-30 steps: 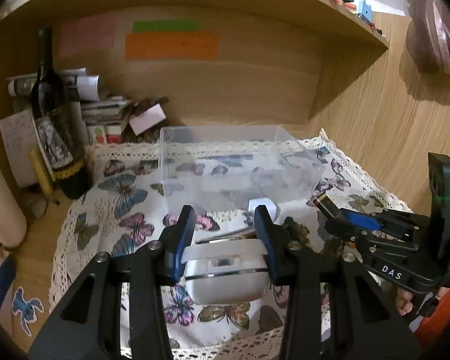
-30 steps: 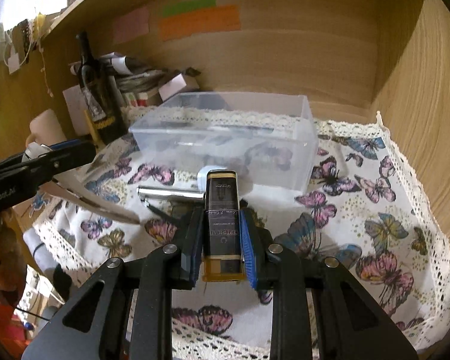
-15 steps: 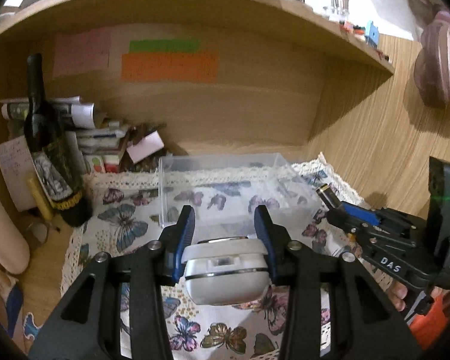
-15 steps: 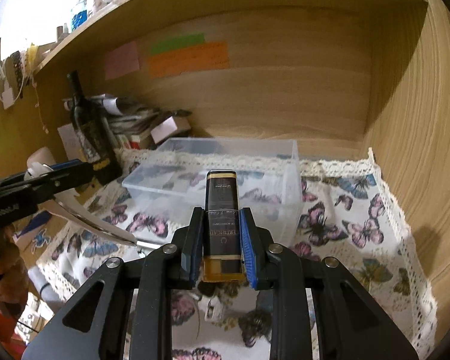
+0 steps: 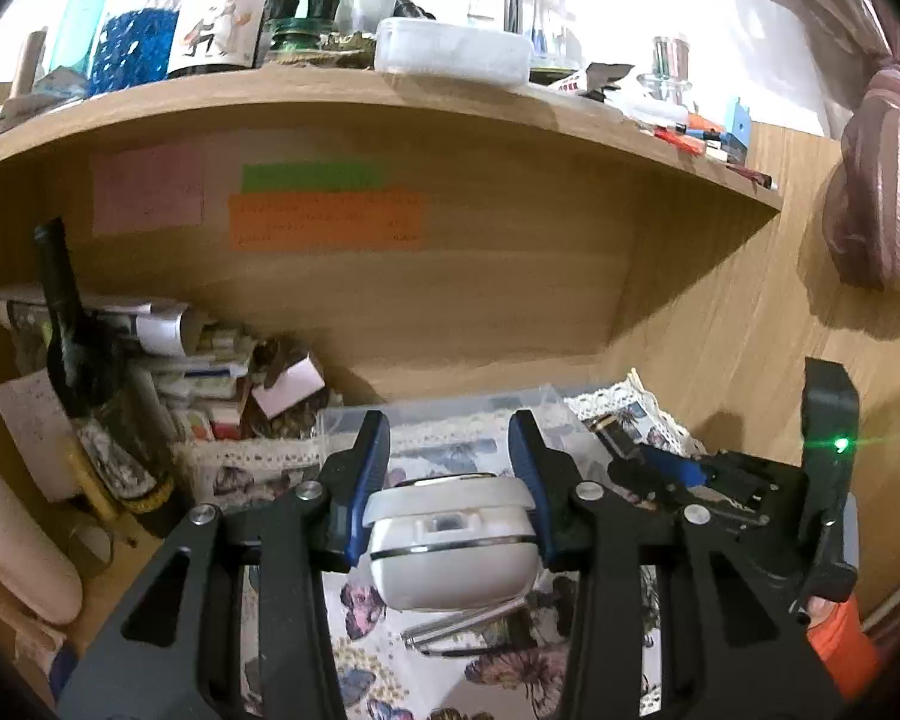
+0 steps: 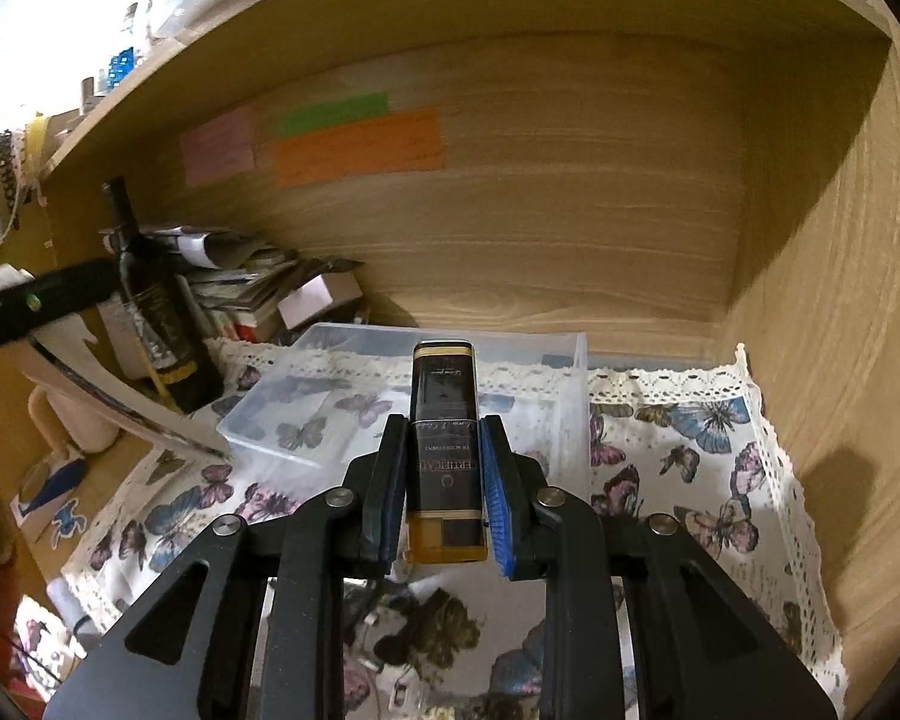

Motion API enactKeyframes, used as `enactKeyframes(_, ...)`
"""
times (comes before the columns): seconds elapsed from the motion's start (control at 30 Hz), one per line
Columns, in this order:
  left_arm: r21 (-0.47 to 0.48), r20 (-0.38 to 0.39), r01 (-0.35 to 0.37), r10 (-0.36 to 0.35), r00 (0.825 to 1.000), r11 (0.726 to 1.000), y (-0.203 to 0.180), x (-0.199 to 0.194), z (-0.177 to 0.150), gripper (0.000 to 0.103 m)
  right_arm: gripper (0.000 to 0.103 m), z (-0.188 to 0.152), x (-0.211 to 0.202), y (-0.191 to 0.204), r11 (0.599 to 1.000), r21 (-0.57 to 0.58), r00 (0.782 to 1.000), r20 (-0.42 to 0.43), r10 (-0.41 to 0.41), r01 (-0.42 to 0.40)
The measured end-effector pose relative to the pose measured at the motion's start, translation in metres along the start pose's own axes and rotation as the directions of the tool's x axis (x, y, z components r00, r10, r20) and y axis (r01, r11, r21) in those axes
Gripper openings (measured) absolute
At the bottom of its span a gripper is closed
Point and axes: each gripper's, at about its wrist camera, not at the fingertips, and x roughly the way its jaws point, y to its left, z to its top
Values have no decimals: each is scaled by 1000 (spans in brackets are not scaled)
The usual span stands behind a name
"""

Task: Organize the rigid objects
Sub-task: 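Lift and carry the massager with the left tool while the right tool carries the bottle over the clear box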

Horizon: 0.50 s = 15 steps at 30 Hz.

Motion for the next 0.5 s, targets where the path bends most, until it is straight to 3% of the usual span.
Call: enactKeyframes(0.5,-2,-69,-30,30,997,1000,21,76,0,41,22,7,52,-12,999,-2,995,-94,-42,42)
